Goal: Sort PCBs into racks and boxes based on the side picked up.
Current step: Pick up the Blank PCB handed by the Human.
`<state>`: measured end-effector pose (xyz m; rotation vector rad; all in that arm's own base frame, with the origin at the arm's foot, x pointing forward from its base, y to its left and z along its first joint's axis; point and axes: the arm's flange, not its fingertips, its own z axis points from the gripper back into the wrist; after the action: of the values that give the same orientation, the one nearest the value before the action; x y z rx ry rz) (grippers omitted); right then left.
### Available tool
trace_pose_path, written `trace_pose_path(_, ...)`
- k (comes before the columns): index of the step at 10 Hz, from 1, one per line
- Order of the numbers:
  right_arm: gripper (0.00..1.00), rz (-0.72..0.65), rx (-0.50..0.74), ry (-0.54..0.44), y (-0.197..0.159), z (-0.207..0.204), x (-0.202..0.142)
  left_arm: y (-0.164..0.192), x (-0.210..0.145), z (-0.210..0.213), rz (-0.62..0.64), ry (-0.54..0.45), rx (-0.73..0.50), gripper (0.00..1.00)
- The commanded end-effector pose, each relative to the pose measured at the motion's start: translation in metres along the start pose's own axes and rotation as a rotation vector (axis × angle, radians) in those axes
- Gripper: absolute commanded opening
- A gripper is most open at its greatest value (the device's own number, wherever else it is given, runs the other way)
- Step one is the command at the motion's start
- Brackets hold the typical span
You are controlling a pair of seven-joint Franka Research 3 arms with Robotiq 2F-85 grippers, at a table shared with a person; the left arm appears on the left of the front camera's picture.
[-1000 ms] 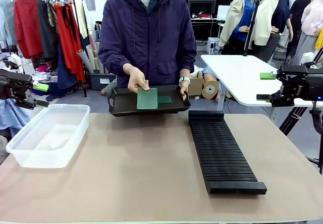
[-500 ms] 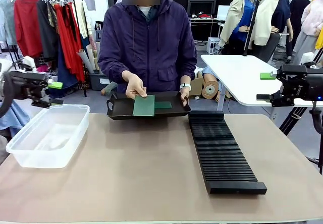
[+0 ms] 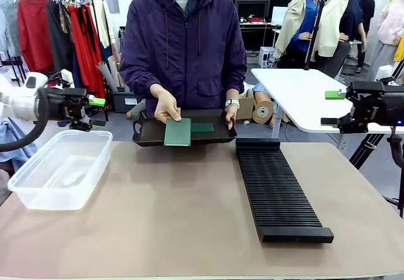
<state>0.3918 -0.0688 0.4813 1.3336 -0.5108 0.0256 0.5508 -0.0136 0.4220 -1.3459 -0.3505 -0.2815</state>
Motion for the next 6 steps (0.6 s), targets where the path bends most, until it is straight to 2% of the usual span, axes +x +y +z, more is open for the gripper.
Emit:
trace_pose_path(1,1.00,0.002,0.016,-0.012,0.002,-0.001,0.002,0.009,0.014,-0.018,0.029,-0.013,-0.040,1.00)
trace_pose_path(6,1.00,0.002,0.016,-0.012,0.002,-0.001,0.002,0.023,0.017,-0.080,0.110,0.057,-0.110,1.00)
